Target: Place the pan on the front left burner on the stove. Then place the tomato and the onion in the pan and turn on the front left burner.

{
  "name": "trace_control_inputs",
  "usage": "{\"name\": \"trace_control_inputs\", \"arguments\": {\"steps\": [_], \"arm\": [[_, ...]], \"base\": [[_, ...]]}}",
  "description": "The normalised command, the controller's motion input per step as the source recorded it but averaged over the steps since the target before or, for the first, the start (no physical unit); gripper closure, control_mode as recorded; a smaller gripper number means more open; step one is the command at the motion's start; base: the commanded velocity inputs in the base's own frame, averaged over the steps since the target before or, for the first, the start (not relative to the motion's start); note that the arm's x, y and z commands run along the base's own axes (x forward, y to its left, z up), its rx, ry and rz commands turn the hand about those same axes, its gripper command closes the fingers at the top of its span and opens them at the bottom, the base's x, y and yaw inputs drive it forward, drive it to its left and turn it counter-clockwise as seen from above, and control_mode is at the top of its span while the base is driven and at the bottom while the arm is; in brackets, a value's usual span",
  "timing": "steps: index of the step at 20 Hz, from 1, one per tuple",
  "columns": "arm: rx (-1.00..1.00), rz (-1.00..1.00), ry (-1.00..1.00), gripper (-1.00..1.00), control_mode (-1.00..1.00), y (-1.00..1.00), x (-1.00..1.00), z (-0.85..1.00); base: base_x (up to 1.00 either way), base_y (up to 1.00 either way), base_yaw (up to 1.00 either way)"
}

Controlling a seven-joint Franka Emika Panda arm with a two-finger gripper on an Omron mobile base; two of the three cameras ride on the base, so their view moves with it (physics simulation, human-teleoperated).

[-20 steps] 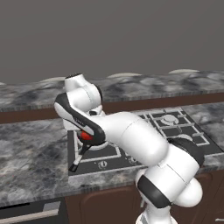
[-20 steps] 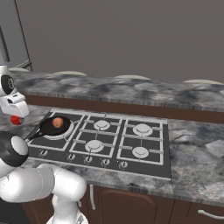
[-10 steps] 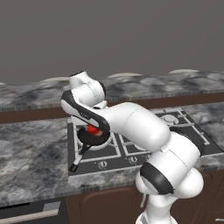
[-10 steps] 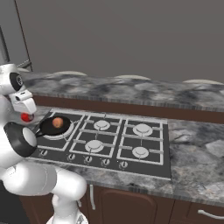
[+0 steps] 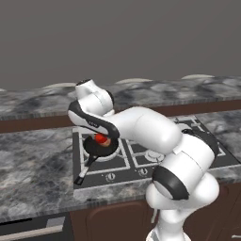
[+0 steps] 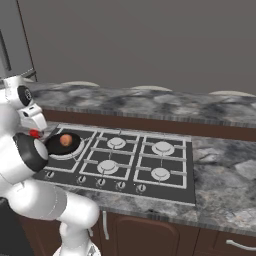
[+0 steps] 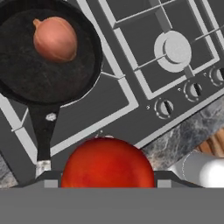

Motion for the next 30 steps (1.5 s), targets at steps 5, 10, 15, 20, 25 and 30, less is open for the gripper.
{"name": "trace_control_inputs", "arguments": {"steps": [5, 10, 15, 20, 25, 30], "arm": [[0.00, 0.00, 0.00, 1.00, -1.00, -0.04, 0.23, -0.23], [0.00, 0.00, 0.00, 1.00, -1.00, 0.00, 0.16, -0.19], [0.00, 0.00, 0.00, 1.00, -1.00, 0.00, 0.23, -0.17], [0.01, 0.00, 0.00, 1.00, -1.00, 0.00, 0.23, -0.19], [0.00, 0.00, -0.01, 1.00, -1.00, 0.00, 0.08, -0.18], [0.00, 0.00, -0.01, 1.00, -1.00, 0.00, 0.04, -0.21]], "base": [[0.00, 0.00, 0.00], [0.00, 0.00, 0.00], [0.00, 0.00, 0.00], [0.00, 0.00, 0.00], [0.00, 0.00, 0.00], [0.00, 0.00, 0.00]]}}
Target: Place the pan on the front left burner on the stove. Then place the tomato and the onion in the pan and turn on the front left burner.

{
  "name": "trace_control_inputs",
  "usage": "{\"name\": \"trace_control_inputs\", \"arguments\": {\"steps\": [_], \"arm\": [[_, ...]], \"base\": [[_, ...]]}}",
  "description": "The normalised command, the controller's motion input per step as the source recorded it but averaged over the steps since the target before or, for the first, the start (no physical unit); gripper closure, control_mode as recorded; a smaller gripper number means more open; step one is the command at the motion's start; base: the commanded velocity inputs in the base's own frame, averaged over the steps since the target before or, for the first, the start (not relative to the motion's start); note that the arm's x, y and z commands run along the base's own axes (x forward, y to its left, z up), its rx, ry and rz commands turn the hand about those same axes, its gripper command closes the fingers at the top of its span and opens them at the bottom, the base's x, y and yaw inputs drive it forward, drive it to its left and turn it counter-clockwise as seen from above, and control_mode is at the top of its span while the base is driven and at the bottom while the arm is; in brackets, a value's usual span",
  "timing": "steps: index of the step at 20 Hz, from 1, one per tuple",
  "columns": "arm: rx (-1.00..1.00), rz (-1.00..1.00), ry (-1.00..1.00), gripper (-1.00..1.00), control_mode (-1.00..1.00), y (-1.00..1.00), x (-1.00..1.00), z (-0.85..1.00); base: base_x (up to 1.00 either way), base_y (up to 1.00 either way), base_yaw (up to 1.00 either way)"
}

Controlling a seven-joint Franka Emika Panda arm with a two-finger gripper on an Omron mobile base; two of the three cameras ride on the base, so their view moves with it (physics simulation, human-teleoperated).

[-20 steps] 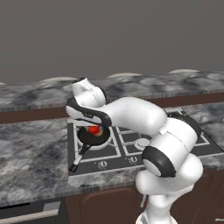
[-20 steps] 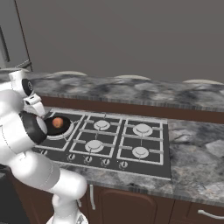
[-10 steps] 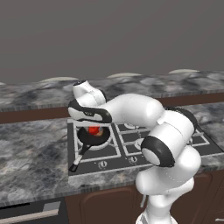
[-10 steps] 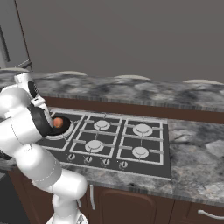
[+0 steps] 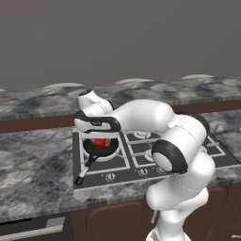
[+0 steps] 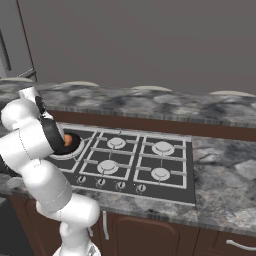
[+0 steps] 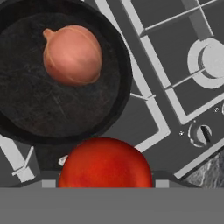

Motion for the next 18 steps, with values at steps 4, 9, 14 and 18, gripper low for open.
{"name": "trace_control_inputs", "arguments": {"steps": [4, 9, 14, 18], "arm": [[0.02, 0.00, 0.00, 1.00, -1.00, 0.00, 0.09, -0.25], [0.06, 0.00, -0.02, 1.00, -1.00, 0.00, 0.02, -0.19], [0.05, 0.00, -0.05, 1.00, -1.00, 0.00, 0.19, -0.07], [0.01, 0.00, -0.07, 1.00, -1.00, 0.00, 0.14, -0.09]], "base": [[0.00, 0.00, 0.00], [0.00, 0.00, 0.00], [0.00, 0.00, 0.00], [0.00, 0.00, 0.00]]}}
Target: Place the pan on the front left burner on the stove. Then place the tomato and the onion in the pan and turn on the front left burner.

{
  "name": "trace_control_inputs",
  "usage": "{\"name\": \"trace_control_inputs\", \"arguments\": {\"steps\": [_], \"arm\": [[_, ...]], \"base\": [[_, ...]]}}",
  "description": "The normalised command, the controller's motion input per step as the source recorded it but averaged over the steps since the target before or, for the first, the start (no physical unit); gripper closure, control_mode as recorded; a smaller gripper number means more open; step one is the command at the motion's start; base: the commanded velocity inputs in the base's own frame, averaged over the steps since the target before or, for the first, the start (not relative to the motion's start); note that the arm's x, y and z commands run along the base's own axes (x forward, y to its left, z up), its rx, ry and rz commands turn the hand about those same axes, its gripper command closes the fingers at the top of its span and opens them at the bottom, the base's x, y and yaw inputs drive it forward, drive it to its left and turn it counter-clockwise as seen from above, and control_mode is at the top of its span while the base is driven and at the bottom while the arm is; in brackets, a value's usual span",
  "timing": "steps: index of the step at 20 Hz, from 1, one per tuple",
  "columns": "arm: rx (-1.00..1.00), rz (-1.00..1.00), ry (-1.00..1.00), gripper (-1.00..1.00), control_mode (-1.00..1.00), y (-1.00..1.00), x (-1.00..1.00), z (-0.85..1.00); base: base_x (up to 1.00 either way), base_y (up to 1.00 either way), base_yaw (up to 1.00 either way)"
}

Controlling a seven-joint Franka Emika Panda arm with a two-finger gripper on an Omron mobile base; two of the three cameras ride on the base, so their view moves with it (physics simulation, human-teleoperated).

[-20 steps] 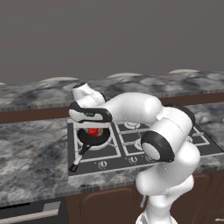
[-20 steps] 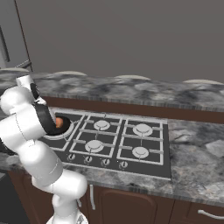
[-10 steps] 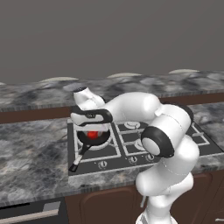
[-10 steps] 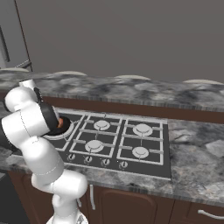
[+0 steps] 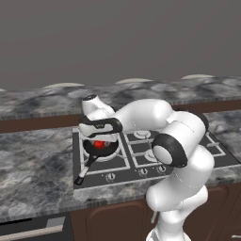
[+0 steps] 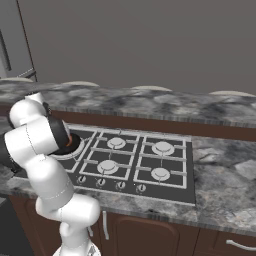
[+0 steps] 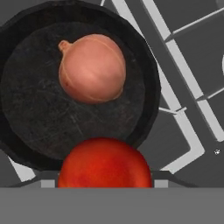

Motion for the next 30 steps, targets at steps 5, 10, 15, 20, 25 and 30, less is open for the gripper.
{"name": "trace_control_inputs", "arguments": {"steps": [5, 10, 15, 20, 25, 30], "arm": [[0.02, 0.00, -0.03, 1.00, -1.00, 0.00, 0.17, -0.16], [0.00, 0.00, -0.02, 1.00, -1.00, 0.00, 0.12, -0.17], [0.00, 0.00, 0.00, 1.00, -1.00, 0.00, 0.07, -0.18], [0.00, 0.00, 0.00, 1.00, -1.00, 0.00, 0.03, -0.14], [0.00, 0.00, 0.00, -1.00, -1.00, 0.00, 0.01, -0.08], [0.00, 0.00, -0.02, -1.00, -1.00, -0.06, 0.00, 0.00]], "base": [[0.00, 0.00, 0.00], [0.00, 0.00, 0.00], [0.00, 0.00, 0.00], [0.00, 0.00, 0.00], [0.00, 0.00, 0.00], [0.00, 0.00, 0.00]]}}
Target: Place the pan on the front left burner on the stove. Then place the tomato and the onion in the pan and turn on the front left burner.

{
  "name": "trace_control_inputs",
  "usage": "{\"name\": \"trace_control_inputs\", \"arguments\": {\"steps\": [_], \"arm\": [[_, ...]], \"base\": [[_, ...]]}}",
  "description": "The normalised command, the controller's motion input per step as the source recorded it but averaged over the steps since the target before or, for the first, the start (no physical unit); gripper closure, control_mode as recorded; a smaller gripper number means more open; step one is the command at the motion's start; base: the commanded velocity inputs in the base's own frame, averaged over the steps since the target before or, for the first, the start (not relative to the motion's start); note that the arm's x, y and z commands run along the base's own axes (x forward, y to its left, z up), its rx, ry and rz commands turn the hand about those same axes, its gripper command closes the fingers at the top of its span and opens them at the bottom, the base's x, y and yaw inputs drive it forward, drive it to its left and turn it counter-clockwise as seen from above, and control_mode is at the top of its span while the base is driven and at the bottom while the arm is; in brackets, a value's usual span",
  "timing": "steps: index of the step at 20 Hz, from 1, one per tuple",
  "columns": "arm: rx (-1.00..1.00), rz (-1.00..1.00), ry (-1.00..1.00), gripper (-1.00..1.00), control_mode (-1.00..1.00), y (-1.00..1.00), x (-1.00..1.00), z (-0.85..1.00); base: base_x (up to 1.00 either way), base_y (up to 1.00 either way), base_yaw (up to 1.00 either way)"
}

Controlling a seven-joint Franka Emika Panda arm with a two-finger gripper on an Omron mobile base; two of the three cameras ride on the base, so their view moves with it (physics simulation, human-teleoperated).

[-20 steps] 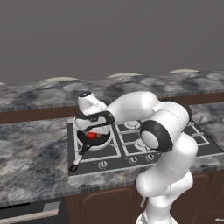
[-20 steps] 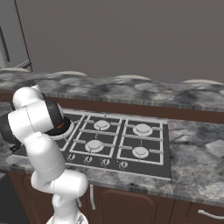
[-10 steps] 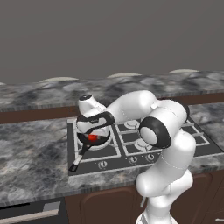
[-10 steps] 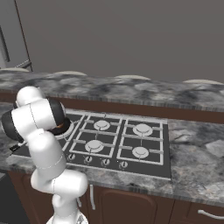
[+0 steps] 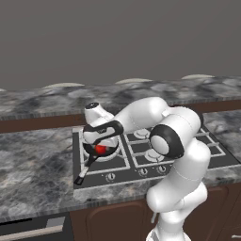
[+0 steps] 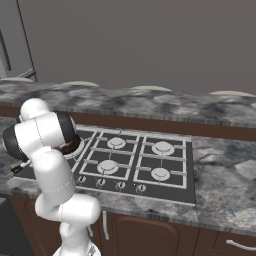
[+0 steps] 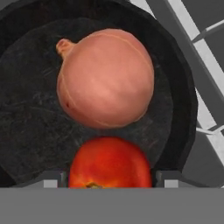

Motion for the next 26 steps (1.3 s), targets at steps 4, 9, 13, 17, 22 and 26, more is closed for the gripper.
{"name": "trace_control_inputs", "arguments": {"steps": [4, 9, 13, 17, 22, 26], "arm": [[0.00, 0.00, -0.04, -1.00, -1.00, 0.00, 0.00, 0.00], [0.00, 0.00, -0.09, -1.00, -1.00, 0.00, -0.05, 0.37], [0.00, 0.00, -0.11, -1.00, -1.00, -0.10, -0.11, 0.69], [0.02, 0.02, -0.01, -1.00, -1.00, -0.27, -0.22, 0.51], [0.05, 0.08, 0.03, -1.00, -1.00, -0.20, -0.47, 0.20], [0.05, 0.12, 0.01, -1.00, -1.00, -0.13, -0.72, 0.04]], "base": [[0.00, 0.00, 0.00], [0.00, 0.00, 0.00], [0.00, 0.00, 0.00], [0.00, 0.00, 0.00], [0.00, 0.00, 0.00], [0.00, 0.00, 0.00]]}}
